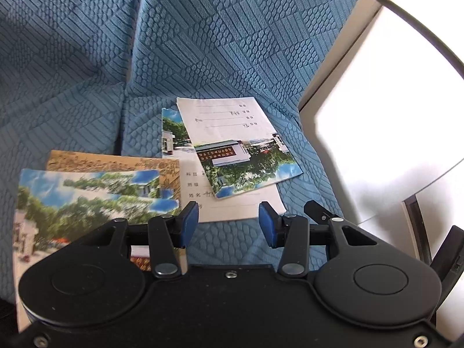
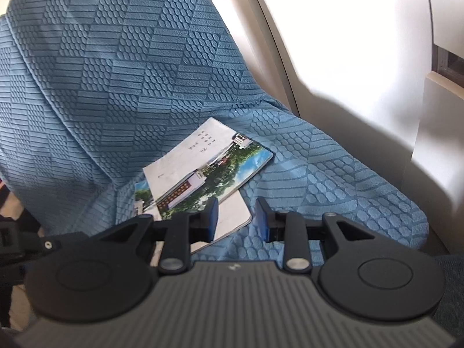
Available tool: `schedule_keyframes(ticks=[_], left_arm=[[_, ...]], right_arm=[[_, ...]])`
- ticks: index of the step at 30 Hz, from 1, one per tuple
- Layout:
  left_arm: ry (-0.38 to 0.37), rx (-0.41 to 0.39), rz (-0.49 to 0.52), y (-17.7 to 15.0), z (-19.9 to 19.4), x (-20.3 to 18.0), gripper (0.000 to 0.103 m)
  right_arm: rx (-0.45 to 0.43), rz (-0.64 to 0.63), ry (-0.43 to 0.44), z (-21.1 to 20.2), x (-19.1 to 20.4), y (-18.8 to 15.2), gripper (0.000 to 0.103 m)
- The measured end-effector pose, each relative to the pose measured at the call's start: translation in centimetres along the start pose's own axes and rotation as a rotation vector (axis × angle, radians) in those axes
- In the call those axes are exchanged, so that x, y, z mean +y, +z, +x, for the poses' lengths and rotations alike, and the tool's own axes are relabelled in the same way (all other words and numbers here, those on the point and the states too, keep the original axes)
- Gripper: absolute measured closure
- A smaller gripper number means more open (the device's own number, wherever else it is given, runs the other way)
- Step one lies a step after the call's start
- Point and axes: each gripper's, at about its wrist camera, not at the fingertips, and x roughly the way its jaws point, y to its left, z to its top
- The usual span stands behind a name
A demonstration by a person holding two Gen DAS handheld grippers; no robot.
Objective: Organize objects
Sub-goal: 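Move the right gripper to the loose white exam booklet on the seat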
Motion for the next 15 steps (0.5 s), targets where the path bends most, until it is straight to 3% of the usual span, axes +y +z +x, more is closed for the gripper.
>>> schedule_keyframes(ticks=[6, 15], left_arm=[[-0.001, 0.034, -0.008, 1.0, 3.4, 0.0, 0.061], [0.006, 0.067, -0.019, 2.0, 6.4, 0.2, 0.061]], right_arm=[[0.028, 0.000, -0.034, 4.1, -0.6, 1.3, 0.071], [0.034, -0.116, -0.102, 8.4, -0.6, 2.2, 0.072]])
